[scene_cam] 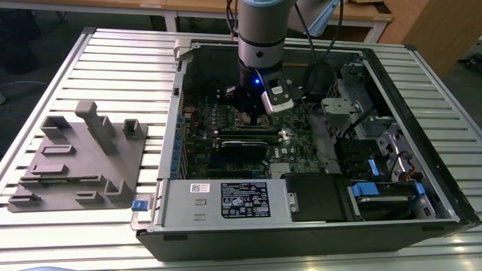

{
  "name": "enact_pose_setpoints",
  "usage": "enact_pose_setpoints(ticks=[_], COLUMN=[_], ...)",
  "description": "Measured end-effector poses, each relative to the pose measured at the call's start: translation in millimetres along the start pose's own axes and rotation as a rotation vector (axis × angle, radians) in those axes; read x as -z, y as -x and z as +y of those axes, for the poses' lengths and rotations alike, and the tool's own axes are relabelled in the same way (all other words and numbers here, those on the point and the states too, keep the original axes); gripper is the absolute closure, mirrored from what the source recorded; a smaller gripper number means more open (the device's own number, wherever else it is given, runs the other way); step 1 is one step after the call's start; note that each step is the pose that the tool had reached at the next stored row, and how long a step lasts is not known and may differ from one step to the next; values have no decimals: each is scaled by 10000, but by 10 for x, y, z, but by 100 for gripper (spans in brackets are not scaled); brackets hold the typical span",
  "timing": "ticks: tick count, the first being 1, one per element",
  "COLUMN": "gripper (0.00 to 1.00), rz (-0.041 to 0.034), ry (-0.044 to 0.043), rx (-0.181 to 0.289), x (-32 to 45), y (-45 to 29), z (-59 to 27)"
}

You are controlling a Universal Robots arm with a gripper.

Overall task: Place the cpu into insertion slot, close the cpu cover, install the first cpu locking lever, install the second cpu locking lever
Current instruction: 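Install the second cpu locking lever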

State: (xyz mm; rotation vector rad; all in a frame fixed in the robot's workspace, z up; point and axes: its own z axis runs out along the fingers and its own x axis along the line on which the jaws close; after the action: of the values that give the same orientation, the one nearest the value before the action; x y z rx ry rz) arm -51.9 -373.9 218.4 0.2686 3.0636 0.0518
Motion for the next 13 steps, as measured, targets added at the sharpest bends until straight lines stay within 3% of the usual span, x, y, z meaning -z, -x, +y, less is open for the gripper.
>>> enact_pose_setpoints(ticks=[13], gripper=[89], rz=[15], ry=[-3], rx=[0], x=[-12], y=[-1], z=[0])
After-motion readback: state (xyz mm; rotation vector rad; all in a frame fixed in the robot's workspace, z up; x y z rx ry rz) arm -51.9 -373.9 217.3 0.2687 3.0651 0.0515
